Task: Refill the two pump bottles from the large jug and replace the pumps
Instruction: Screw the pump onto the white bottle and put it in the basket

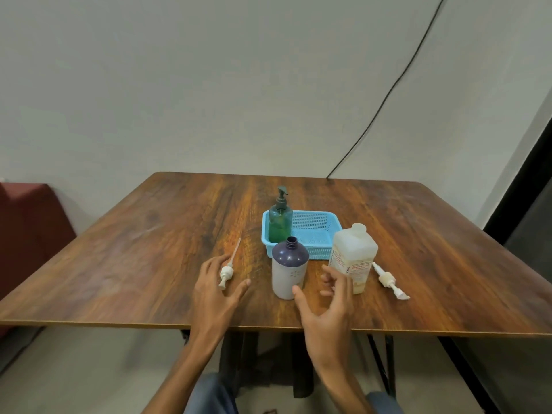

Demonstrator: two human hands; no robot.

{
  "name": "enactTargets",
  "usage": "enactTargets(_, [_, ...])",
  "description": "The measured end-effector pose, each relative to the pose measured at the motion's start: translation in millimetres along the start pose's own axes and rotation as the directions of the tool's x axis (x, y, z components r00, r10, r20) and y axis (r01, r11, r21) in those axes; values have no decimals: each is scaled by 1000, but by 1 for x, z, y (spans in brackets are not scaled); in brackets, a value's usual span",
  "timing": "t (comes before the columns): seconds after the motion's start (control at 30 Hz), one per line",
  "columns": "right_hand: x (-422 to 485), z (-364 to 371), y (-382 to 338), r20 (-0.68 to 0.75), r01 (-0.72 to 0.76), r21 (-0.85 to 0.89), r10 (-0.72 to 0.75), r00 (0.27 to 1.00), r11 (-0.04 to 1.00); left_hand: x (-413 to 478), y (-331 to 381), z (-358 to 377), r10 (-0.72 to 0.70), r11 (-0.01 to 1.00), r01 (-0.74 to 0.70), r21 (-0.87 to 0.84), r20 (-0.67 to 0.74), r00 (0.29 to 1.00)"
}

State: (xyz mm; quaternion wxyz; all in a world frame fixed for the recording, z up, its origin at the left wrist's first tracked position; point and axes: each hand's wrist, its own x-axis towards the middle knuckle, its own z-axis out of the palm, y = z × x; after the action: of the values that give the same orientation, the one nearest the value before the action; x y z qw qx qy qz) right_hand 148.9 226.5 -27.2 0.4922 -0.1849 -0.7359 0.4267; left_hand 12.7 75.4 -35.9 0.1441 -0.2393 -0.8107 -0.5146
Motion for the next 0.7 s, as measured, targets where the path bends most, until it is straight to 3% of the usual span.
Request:
enactTargets(0.27, [13, 31, 22, 175, -139, -18, 140, 975, 990, 19, -37, 4, -134, 962, 112, 250, 75, 988])
enactTargets(0.4, [21, 42, 23, 211, -183, -5, 180, 961, 983, 32, -41, 5, -88, 934, 75, 350, 22, 996])
enactTargets(0.53, [25, 49, 27, 236, -233, 37, 218, 947, 972, 36, -45, 3, -65, 954, 59, 295, 10, 998])
enactTargets(0.7, [27, 51, 30, 237, -244, 54, 225, 945, 968, 35, -28, -15, -81, 991, 87, 102, -57, 995])
